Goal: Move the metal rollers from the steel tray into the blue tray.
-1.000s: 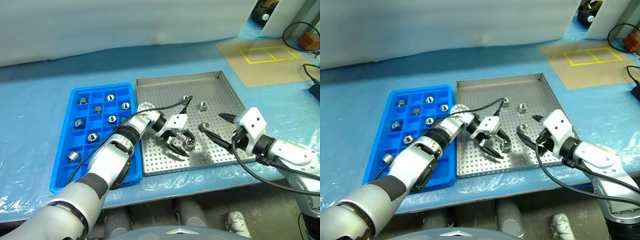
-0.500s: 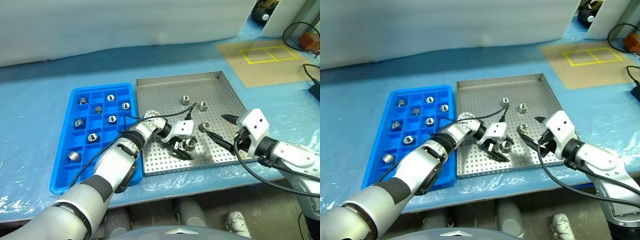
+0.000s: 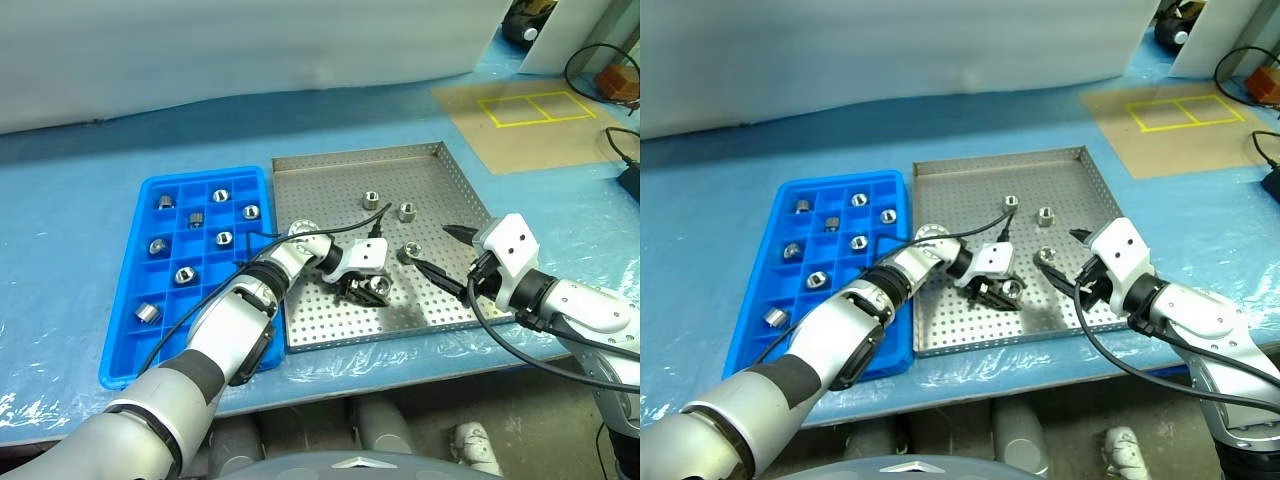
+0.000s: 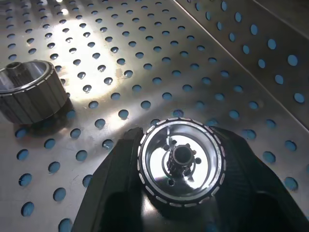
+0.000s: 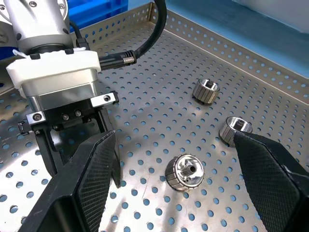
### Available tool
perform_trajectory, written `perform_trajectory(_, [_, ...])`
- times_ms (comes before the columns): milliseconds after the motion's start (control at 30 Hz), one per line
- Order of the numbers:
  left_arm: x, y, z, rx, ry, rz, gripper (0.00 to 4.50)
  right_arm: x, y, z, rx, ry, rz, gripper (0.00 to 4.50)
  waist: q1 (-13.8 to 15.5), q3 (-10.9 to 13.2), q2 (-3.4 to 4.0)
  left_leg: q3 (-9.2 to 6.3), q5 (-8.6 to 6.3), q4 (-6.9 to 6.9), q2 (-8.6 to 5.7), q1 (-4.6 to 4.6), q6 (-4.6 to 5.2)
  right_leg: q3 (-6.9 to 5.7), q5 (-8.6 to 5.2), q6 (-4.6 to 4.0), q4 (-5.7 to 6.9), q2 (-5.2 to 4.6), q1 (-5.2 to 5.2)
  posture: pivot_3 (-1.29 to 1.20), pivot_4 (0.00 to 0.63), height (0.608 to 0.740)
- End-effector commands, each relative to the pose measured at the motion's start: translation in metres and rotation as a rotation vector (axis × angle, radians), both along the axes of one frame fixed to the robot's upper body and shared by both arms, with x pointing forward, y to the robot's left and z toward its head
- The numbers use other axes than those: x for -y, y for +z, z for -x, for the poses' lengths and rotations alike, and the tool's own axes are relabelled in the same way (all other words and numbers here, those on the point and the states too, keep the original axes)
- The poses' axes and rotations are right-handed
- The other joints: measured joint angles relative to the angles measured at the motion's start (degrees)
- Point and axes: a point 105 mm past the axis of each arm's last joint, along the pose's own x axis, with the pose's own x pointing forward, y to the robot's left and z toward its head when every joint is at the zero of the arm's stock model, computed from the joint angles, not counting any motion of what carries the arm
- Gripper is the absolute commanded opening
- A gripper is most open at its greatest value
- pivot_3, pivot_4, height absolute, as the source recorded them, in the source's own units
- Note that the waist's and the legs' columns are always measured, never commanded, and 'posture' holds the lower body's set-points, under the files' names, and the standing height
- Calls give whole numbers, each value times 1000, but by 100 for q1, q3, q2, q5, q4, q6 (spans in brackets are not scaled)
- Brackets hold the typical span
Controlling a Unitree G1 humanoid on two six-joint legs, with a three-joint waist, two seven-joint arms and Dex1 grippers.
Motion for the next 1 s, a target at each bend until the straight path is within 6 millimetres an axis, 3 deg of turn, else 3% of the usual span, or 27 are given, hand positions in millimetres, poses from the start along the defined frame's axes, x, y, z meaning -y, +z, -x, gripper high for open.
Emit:
perform_trajectory(33, [3, 21, -4, -8, -14, 62, 1755, -3, 9, -2, 46, 20, 15, 3987, 7, 0, 0, 0, 0, 0, 0, 0, 0, 0, 0, 0, 0, 0, 0, -559, 150, 740])
perform_trajectory(167, [0, 44, -18, 25, 37, 120, 1755, -7, 9, -6, 50, 43, 10, 3987, 10, 1, -1, 0, 0, -2, -1, -1, 0, 0, 0, 0, -1, -1, 0, -530, 150, 740])
perform_trajectory(333, [-14, 108, -37, 15, 81, 312, 1755, -14, 11, -16, 58, 92, 4, 3987, 40, 1, -1, 0, 0, -3, -1, -1, -1, 0, 0, 0, -1, -1, -1, -464, 150, 740])
perform_trajectory(433, [-35, 139, -46, 34, 95, 366, 1755, -18, 11, -24, 63, 125, 4, 3987, 67, 2, 0, 0, 1, -8, 0, 0, 0, -1, 0, -1, 0, 1, -3, -403, 150, 740])
perform_trajectory(567, [-80, 171, -56, 63, 171, 396, 1755, -31, 9, -38, 69, 195, -7, 3987, 127, 6, 4, 0, 6, -19, 6, 12, -7, 2, 0, -1, 6, 11, -4, -311, 150, 740])
perform_trajectory(700, [-128, 180, -55, 77, 257, 377, 1755, -45, 7, -48, 73, 265, -19, 3987, 354, 13, 14, 0, 22, -36, 16, 19, -19, 1, 0, -3, 14, 22, -11, -225, 150, 740])
perform_trajectory(833, [-180, 169, -43, 58, 377, 298, 1755, -63, 8, -59, 81, 352, -36, 3987, 631, 23, 24, 3, 31, -53, 20, 22, -24, -6, -3, -8, 23, 24, -14, -132, 150, 740])
perform_trajectory(1000, [-213, 155, -17, 11, 472, 249, 1755, -88, 10, -61, 80, 489, -52, 3987, 925, 26, 24, 3, 48, -71, 27, 13, -53, -18, -6, -14, 35, 27, -30, -36, 150, 740])
